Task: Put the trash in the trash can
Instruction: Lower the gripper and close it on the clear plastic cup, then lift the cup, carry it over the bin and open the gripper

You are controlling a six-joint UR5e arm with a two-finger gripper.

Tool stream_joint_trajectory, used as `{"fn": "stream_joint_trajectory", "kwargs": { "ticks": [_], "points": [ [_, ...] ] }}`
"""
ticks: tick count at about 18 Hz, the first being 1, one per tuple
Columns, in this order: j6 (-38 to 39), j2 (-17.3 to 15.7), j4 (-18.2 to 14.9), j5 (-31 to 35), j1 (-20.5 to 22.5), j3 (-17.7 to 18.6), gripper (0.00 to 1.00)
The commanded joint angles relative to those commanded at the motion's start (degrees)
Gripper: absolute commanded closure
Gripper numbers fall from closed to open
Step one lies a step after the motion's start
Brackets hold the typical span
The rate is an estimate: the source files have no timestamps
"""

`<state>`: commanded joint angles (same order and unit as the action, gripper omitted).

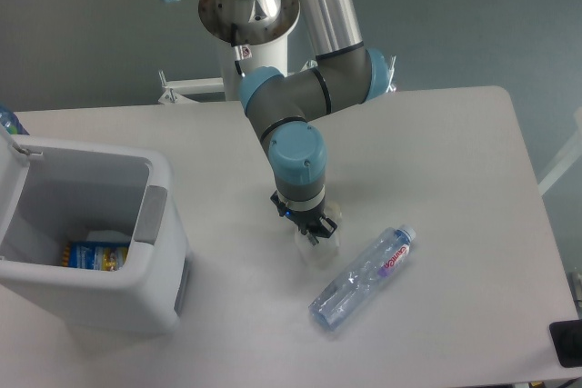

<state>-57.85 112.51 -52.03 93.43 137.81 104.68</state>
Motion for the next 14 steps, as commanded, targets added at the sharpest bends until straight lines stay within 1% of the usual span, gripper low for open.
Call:
{"fn": "stream_joint_trajectory", "kwargs": {
  "ticks": [1, 2, 4, 5, 6, 8, 10, 12, 13, 14],
  "points": [
    [2.20, -0.62, -0.09, -0.09, 0.09, 0.00, 1.00],
    [2.83, -1.32, -0.18, -0.09, 0.09, -0.18, 1.00],
    [3.27, -2.55, -0.27, -0.87, 0.09, -1.66, 1.00],
    [3.62, -3.43, -0.35, -2.36, 0.09, -2.72, 1.00],
    [4.58, -4.13, -0.96, -5.16, 0.35, -4.03, 1.00],
    [8.26, -5.01, -1.84, -12.36, 0.61, -7.80, 1.00],
    [17.11, -5.98, -2.20, -19.22, 0.53, -13.24, 1.00],
    [25.73, -6.25, -2.29, -27.03, 0.09, -18.52, 1.00],
    [28.90, -6.25, -2.29, -30.46, 0.00, -20.98, 1.00],
    [31.11, -6.42, -2.29, -32.59, -0.17, -23.01, 1.00]
  ]
}}
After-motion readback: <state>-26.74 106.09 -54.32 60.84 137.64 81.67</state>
